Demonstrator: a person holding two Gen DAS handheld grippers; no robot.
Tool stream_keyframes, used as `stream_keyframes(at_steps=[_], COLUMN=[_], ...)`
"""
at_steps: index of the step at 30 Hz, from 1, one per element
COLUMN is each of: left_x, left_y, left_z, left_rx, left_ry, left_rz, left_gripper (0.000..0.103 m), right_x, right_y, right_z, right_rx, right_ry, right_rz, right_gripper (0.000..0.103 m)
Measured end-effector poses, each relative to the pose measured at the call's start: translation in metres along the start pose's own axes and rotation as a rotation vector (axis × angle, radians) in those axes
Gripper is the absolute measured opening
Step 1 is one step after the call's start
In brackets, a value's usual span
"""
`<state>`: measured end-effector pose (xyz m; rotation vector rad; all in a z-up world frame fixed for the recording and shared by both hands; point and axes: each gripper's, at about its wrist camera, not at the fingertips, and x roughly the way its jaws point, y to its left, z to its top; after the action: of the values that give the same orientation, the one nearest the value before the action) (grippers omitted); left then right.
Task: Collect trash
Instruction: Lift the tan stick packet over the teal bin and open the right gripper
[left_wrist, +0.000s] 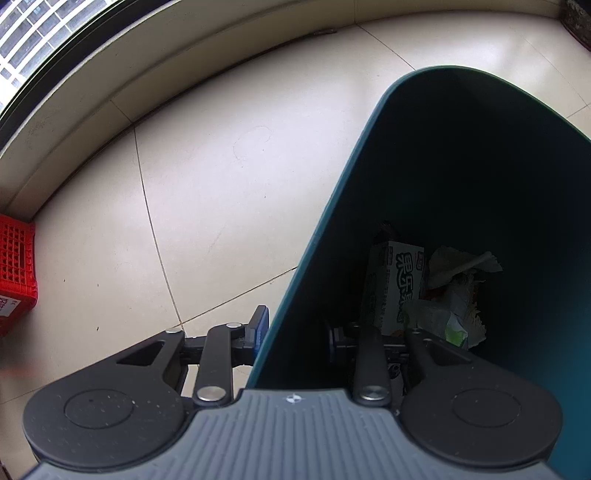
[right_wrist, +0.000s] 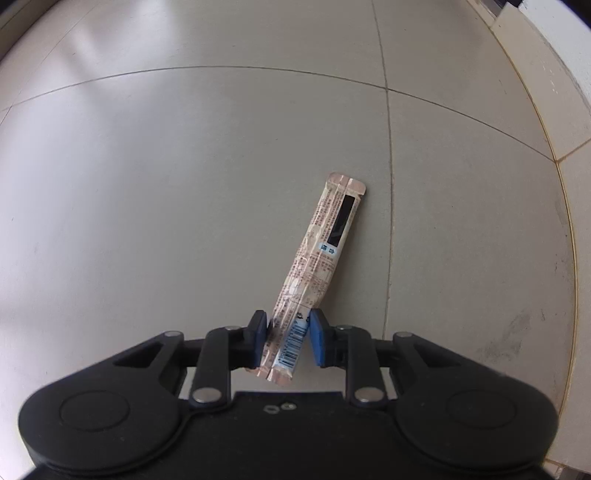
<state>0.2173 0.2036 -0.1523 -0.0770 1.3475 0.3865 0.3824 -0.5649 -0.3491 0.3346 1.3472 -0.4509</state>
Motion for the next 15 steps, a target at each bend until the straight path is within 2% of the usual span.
stream_keyframes(at_steps=[5,9,15], left_x=[-0.001,-0.001,-0.001], left_y=[-0.003,-0.008,-0.014], left_z=[0.000,-0.001,0.002], left_rx=[0.031,0.093,0.157], left_ry=[-0.013,-0.022,-0.029], left_rz=[0.007,0.021,0.024], left_gripper=[0.029,0.029,0.028], right_x=[-0.044,-0.085,-0.150], right_y=[0.043,0.078,0.129], right_z=[-0.038,-0.074,-0.134], right_rx=[-0.162,-0.287,-0.421], right_ry=[0.002,-0.006,-0.005], right_rz=[0.069,0.119,0.214], right_gripper=[0.021,0.021,0.021])
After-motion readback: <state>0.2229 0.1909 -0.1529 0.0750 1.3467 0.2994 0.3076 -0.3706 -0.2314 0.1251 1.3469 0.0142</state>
